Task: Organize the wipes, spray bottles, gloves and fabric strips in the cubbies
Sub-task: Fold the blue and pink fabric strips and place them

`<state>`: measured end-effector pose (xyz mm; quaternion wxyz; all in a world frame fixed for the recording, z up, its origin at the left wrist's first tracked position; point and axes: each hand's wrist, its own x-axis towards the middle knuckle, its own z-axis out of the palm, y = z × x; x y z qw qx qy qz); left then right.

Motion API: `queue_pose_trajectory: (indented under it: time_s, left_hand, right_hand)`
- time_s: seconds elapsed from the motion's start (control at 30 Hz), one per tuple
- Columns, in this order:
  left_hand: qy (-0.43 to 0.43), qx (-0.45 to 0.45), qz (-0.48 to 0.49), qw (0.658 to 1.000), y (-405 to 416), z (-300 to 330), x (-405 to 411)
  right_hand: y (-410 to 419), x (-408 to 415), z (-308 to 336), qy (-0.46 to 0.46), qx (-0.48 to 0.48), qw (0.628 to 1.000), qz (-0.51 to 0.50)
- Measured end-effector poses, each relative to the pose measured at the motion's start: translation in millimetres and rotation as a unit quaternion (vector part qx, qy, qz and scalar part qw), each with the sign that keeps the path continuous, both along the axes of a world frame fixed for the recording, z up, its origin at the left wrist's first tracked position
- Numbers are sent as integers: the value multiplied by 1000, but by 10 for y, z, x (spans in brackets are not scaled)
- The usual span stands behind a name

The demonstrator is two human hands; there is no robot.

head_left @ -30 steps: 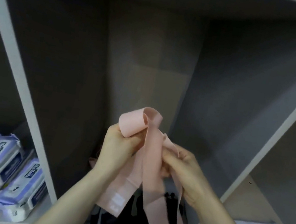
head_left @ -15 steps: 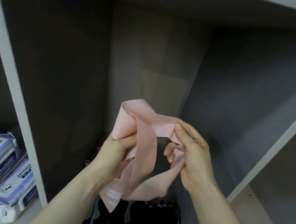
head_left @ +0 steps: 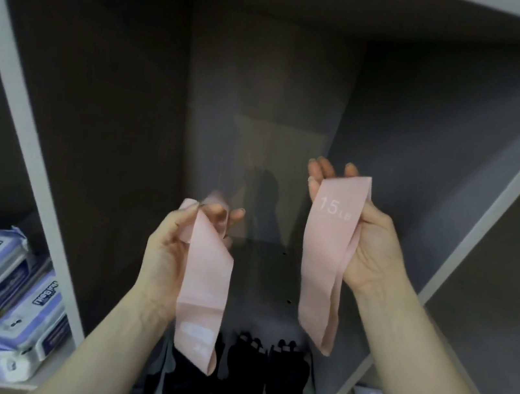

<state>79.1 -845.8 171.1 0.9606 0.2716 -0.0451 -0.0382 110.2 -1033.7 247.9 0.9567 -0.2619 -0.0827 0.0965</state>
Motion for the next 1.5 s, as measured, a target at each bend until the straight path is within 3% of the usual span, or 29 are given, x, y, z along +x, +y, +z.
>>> queue_pose_trajectory:
  time_s: [0.1, 0.2, 0.3, 0.4, 0.73, 0.83, 0.97, 1.1, 1.2, 1.27, 1.33, 1.4, 1.5]
  left_hand:
    - [14, 57, 26, 998, 69, -1, -6]
    - [20, 154, 39, 987, 54, 121, -92]
    - [-34, 294, 90, 951, 20, 228, -150]
    - [-67, 353, 129, 924, -70, 390, -209]
    - [-72, 339, 138, 928, -213, 641, -206]
    - [-102, 352, 171, 915, -208, 638, -201]
    - [-93, 346, 204, 911, -210, 622, -182]
    - [-81, 350, 230, 904, -229, 623, -160]
    - [-108, 381, 213, 893, -244, 616, -171]
    - [-103, 401, 207, 886, -231, 669, -184]
    - [-74, 392, 198, 895, -171, 718, -160]
    - [-53, 351, 180, 918, -114, 755, -150]
    - [-89, 324, 155, 929, -126, 767, -177]
  right_hand:
    - [-12, 19, 25, -19, -35, 999, 0]
    - [-46, 51, 31, -85, -153, 983, -49]
    - [-79, 47, 46, -142, -241, 957, -77]
    - [-55, 16, 35, -156, -288, 943, -58]
    - [175, -93, -176, -182, -406, 895, -35]
    - [148, -88, -195, -169, -415, 894, -10]
    - [125, -108, -177, -210, -443, 871, 42]
    - [85, -132, -124, -229, -419, 875, 81]
    - [137, -182, -124, -265, -489, 830, -19]
    - [173, -193, -118, -251, -478, 835, -103]
    - [134, -169, -85, -214, -445, 860, -125]
    - [50, -149, -43, -200, -426, 879, -78]
    - [1, -176, -47, -231, -414, 880, 39]
